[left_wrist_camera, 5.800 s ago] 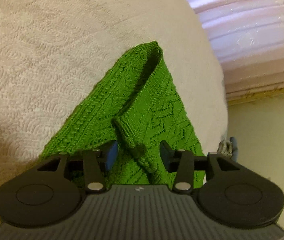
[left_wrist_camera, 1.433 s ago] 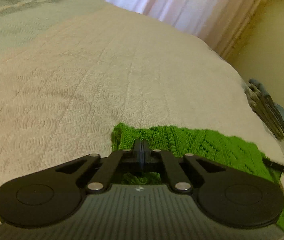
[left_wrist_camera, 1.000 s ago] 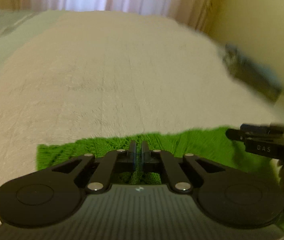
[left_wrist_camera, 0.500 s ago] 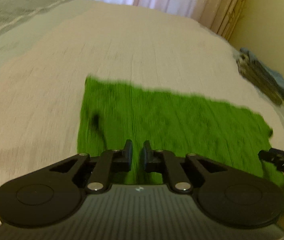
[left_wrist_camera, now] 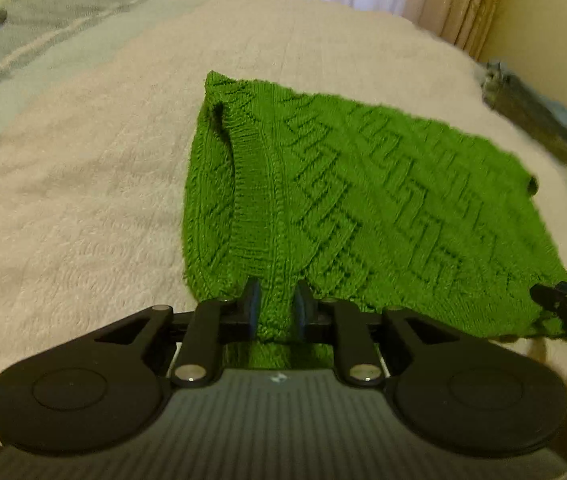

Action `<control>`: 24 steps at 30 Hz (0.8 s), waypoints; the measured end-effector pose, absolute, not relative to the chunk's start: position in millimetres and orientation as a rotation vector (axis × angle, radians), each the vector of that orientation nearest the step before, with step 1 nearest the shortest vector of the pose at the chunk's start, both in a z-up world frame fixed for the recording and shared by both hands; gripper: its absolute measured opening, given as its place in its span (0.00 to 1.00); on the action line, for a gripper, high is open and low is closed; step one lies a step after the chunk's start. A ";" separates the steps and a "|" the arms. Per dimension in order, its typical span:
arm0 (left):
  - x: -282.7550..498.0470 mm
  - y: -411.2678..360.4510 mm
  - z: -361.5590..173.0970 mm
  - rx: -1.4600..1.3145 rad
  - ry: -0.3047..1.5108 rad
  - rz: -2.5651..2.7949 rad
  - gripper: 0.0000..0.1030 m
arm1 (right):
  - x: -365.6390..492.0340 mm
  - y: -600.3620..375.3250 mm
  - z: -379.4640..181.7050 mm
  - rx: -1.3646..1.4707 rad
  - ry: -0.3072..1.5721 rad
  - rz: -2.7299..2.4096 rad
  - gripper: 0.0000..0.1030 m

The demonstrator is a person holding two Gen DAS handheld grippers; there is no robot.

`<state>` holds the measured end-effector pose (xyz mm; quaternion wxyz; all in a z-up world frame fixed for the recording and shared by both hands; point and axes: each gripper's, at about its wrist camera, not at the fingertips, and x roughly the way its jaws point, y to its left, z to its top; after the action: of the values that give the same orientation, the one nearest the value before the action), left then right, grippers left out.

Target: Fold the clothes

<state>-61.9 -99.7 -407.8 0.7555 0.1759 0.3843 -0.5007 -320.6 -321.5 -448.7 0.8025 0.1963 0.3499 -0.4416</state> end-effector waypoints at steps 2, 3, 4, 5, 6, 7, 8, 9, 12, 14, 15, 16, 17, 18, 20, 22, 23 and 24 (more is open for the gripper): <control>-67.8 -96.6 -403.7 0.398 0.827 -1.078 0.15 | -320.0 -316.2 -450.2 0.414 0.754 -0.954 0.49; -69.0 -94.7 -400.9 0.400 0.830 -1.074 0.15 | -320.1 -315.8 -447.1 0.422 0.751 -0.959 0.50; -70.1 -92.8 -398.0 0.403 0.833 -1.070 0.15 | -321.3 -314.0 -442.1 0.434 0.744 -0.967 0.50; -71.3 -90.8 -395.2 0.405 0.837 -1.066 0.16 | -323.2 -311.8 -437.7 0.449 0.735 -0.971 0.50; -72.5 -88.9 -392.3 0.407 0.840 -1.063 0.17 | -325.5 -309.8 -435.0 0.471 0.728 -0.972 0.50; -75.6 -83.9 -388.4 0.414 0.839 -1.055 0.19 | -327.9 -308.0 -432.6 0.495 0.721 -0.973 0.50; -77.6 -81.7 -387.4 0.418 0.843 -1.051 0.20 | -330.5 -306.7 -432.9 0.520 0.718 -0.975 0.51; -79.7 -79.7 -386.6 0.422 0.848 -1.046 0.21 | -332.3 -303.6 -433.1 0.541 0.722 -0.979 0.65; -86.3 -70.9 -385.2 0.433 0.857 -1.043 0.22 | -335.8 -288.8 -432.2 0.569 0.727 -0.981 0.82; -91.5 -65.3 -383.8 0.440 0.857 -1.042 0.24 | -337.2 -278.4 -431.2 0.580 0.728 -0.971 0.82; -94.2 -62.7 -382.6 0.447 0.854 -1.040 0.24 | -338.3 -275.9 -431.3 0.588 0.730 -0.968 0.82; -96.3 -60.9 -381.6 0.450 0.852 -1.041 0.24 | -339.1 -274.2 -430.7 0.593 0.729 -0.968 0.82; -98.8 -58.9 -379.8 0.452 0.848 -1.042 0.24 | -339.8 -272.3 -429.2 0.592 0.729 -0.970 0.82; -101.2 -56.8 -377.8 0.453 0.843 -1.044 0.25 | -340.6 -270.3 -427.6 0.589 0.729 -0.973 0.82; -105.9 -52.4 -372.8 0.451 0.828 -1.047 0.27 | -342.2 -266.4 -424.1 0.582 0.725 -0.977 0.82; -109.6 -46.7 -367.2 0.446 0.816 -1.055 0.28 | -344.3 -261.5 -419.1 0.573 0.717 -0.982 0.82; -111.6 -44.3 -365.4 0.444 0.811 -1.058 0.28 | -345.2 -259.6 -417.7 0.571 0.714 -0.984 0.82; -113.6 -42.0 -363.6 0.442 0.806 -1.061 0.29 | -346.3 -257.4 -416.2 0.571 0.711 -0.987 0.82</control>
<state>-113.6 -42.0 -363.6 0.7635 0.2035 0.3708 -0.4880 -346.3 -257.4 -416.2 0.7826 0.2644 0.3292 -0.4574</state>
